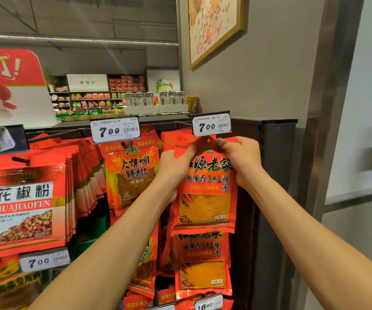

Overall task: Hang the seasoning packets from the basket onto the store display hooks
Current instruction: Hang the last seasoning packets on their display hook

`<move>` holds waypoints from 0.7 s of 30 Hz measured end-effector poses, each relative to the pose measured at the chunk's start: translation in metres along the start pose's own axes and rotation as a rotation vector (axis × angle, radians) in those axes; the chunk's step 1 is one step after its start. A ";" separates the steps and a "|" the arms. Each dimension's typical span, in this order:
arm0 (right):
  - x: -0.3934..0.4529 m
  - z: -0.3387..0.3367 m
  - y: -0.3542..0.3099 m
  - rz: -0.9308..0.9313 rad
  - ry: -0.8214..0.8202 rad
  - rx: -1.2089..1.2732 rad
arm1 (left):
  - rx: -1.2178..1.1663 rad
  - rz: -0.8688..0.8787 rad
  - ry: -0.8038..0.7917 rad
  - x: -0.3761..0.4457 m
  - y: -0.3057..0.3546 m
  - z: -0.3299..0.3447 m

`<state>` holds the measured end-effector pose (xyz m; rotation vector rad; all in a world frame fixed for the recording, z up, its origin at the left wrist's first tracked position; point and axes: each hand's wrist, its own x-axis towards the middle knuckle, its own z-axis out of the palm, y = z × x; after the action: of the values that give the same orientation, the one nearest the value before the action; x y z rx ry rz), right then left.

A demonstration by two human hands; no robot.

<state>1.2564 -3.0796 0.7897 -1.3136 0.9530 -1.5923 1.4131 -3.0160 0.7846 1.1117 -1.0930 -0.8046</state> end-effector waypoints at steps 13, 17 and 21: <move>0.007 0.012 0.008 0.073 0.009 -0.067 | 0.011 -0.076 0.070 0.001 -0.002 -0.004; 0.004 0.002 0.015 0.081 -0.097 0.070 | 0.046 -0.007 0.090 0.007 -0.012 -0.010; 0.017 0.009 0.024 0.075 -0.070 0.051 | 0.083 0.016 0.134 0.027 -0.022 -0.007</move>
<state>1.2667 -3.1046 0.7747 -1.2758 0.9026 -1.4941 1.4282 -3.0450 0.7708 1.2078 -1.0292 -0.6674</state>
